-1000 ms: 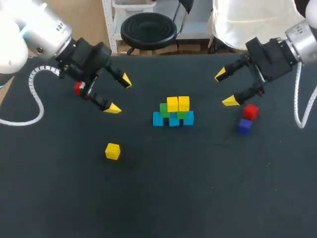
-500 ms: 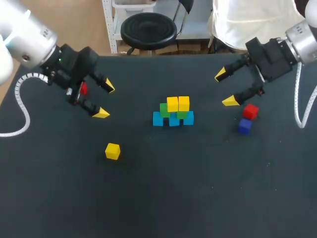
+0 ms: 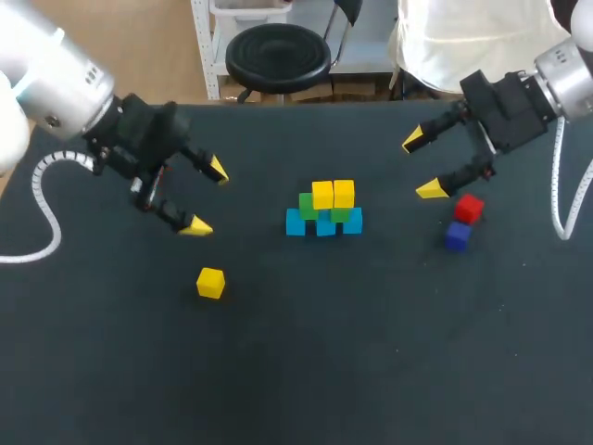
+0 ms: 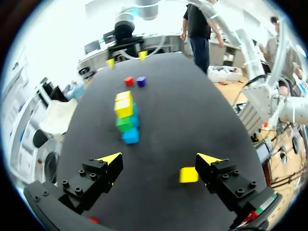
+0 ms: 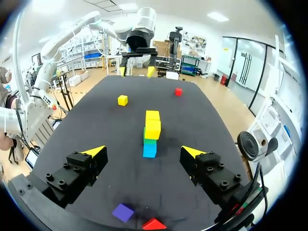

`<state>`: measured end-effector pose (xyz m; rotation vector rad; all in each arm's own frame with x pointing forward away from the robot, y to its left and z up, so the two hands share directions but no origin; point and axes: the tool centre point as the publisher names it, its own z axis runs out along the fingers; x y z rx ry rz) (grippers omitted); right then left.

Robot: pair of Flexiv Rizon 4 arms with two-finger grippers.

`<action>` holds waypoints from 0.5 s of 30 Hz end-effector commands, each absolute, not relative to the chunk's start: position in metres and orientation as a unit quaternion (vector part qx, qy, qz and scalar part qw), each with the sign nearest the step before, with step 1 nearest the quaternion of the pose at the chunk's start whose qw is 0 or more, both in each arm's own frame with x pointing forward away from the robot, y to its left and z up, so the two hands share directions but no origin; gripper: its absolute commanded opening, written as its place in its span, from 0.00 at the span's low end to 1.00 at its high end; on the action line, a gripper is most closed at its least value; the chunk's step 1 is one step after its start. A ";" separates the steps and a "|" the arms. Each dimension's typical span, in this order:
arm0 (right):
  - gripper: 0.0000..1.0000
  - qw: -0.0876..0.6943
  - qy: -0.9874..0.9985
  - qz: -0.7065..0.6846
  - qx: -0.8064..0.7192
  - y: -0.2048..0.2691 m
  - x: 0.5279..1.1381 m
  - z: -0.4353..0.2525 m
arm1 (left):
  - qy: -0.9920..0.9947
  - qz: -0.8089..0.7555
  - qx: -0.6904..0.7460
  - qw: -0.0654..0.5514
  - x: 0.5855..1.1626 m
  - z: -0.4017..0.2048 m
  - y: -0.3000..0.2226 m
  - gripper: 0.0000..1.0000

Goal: Place the blue cubes, place green cubes on the blue cubes, place the yellow cubes on the green cubes, then place the red cubes on the yellow cubes, and place purple cube on the red cubes.

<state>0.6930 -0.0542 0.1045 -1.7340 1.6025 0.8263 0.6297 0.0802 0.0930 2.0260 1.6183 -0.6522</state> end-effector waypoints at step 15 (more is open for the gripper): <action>1.00 0.315 0.608 0.314 -0.658 -0.054 0.693 0.104 | 0.631 -0.269 0.706 0.176 0.588 0.028 0.127 1.00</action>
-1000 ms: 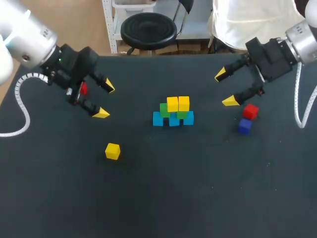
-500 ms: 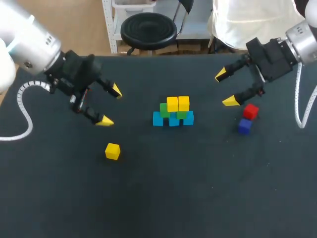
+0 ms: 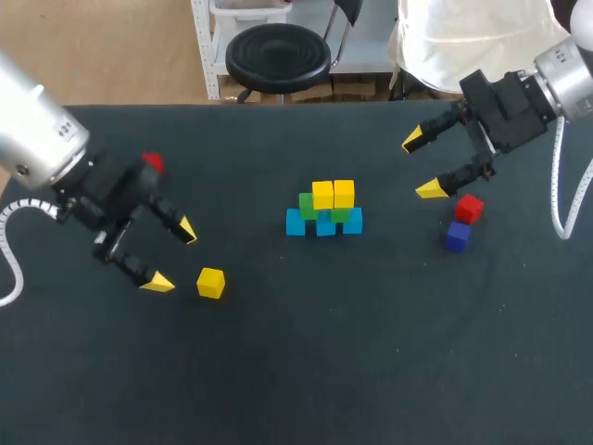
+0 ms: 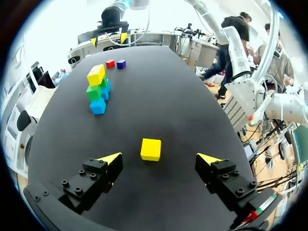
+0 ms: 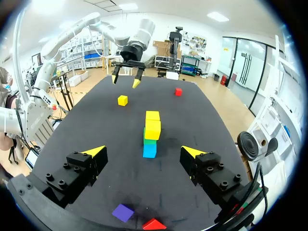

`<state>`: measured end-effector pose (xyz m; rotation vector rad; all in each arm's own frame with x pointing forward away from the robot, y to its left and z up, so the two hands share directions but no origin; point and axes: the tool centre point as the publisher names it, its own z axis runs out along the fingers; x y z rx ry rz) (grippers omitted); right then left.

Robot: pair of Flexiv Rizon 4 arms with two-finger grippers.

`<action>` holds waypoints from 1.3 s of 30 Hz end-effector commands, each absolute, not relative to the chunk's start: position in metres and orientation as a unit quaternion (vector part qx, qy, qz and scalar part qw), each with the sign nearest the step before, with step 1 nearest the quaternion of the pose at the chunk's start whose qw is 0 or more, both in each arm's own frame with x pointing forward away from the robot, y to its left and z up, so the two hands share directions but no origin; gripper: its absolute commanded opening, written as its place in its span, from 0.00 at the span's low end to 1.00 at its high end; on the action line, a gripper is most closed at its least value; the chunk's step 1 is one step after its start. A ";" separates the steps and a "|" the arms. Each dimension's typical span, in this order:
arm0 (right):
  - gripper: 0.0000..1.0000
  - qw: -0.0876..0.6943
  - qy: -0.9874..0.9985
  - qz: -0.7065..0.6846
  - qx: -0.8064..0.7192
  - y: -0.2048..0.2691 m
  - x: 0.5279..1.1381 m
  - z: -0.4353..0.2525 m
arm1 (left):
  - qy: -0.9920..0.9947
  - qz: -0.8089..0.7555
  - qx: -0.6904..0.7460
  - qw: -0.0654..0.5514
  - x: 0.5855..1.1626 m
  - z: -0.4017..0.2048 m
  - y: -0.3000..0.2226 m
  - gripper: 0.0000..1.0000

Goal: Place the blue cubes, place green cubes on the blue cubes, place the yellow cubes on the green cubes, then place the red cubes on the yellow cubes, and place purple cube on the red cubes.

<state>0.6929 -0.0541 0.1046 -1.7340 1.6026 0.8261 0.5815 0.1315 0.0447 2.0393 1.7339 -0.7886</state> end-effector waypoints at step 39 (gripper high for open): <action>1.00 0.315 0.608 0.314 -0.658 -0.054 0.693 0.104 | 0.663 -0.269 0.674 0.185 0.609 -0.010 0.117 1.00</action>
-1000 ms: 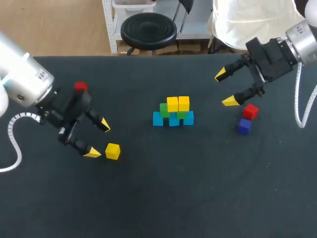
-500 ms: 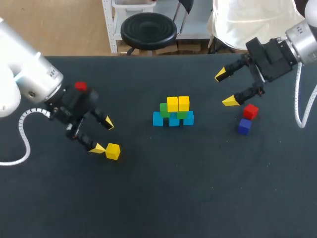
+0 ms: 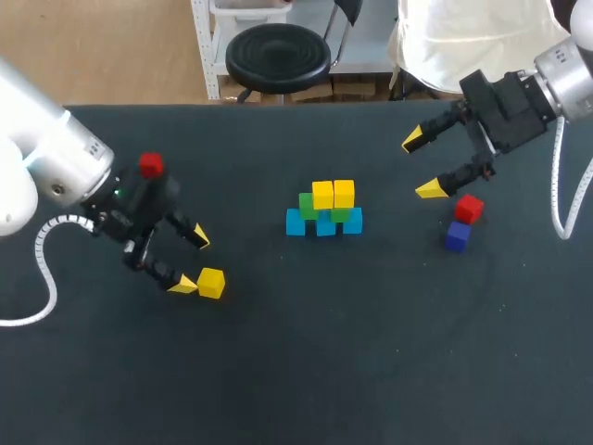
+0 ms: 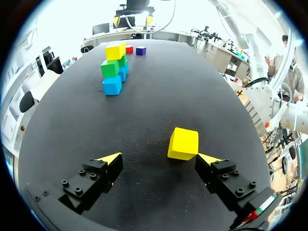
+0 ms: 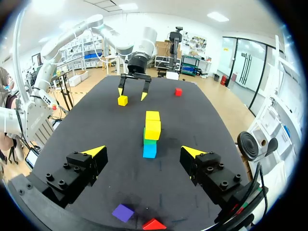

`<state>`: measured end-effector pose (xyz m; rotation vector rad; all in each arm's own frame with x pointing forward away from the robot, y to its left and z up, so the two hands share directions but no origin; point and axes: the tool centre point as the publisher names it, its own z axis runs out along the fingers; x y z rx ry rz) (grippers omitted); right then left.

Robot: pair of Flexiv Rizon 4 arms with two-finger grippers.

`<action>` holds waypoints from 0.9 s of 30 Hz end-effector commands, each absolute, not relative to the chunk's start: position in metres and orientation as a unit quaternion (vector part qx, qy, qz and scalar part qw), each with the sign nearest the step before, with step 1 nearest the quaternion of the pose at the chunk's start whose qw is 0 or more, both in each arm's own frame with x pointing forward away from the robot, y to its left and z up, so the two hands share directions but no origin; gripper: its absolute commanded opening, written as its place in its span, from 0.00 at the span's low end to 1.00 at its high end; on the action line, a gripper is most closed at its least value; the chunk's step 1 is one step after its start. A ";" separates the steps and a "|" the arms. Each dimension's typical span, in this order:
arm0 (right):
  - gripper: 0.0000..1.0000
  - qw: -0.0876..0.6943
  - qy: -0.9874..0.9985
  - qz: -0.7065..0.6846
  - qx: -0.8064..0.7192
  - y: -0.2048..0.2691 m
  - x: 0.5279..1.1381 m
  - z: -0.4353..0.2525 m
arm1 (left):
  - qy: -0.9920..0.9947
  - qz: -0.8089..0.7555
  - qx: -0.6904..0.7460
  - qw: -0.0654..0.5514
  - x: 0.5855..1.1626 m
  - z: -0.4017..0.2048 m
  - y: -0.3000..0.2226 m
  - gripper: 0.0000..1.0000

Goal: Place the blue cubes, place green cubes on the blue cubes, place the yellow cubes on the green cubes, then place the red cubes on the yellow cubes, and place purple cube on the red cubes.

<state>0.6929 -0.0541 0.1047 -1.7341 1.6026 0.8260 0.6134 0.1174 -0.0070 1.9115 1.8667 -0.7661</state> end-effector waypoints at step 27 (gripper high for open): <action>1.00 0.315 0.608 0.314 -0.658 -0.054 0.693 0.104 | 0.669 -0.280 0.664 0.183 0.607 -0.012 0.108 0.50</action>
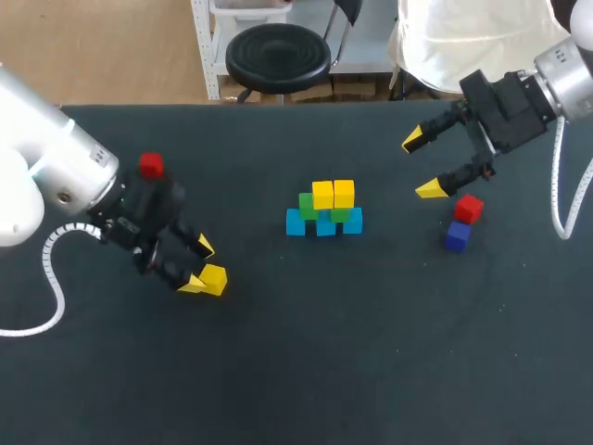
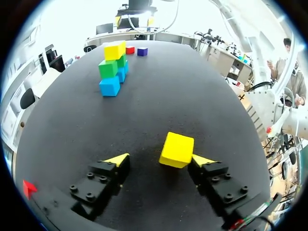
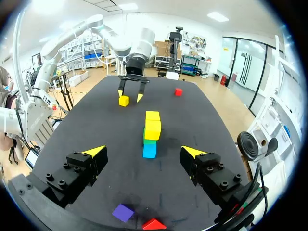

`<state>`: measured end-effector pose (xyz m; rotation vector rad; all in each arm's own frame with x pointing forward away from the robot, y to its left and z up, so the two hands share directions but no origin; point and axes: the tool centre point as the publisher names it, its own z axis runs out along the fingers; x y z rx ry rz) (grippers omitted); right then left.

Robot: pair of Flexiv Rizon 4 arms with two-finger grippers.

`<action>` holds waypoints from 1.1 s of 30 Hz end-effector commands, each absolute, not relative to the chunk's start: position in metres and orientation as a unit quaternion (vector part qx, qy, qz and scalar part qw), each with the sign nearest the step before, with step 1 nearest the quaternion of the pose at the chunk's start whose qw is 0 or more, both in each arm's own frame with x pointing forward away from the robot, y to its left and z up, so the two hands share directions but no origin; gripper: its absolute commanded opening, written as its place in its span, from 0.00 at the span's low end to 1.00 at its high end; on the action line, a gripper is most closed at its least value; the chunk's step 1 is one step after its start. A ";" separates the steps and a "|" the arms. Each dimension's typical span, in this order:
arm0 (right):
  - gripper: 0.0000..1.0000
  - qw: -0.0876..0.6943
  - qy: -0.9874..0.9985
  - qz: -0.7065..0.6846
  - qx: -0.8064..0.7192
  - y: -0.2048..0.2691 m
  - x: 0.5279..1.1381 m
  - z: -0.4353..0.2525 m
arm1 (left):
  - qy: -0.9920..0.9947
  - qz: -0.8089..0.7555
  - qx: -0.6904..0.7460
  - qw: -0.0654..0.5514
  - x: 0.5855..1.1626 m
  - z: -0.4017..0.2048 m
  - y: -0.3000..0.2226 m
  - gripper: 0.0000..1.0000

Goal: Place the blue cubes, place green cubes on the blue cubes, place the yellow cubes on the green cubes, then place the red cubes on the yellow cubes, and place purple cube on the red cubes.

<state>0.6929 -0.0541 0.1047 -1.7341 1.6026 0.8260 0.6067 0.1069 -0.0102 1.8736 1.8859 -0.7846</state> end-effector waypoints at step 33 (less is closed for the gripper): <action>1.00 0.315 0.608 0.314 -0.658 -0.054 0.693 0.104 | 0.600 -0.305 0.713 0.195 0.595 0.004 0.093 0.47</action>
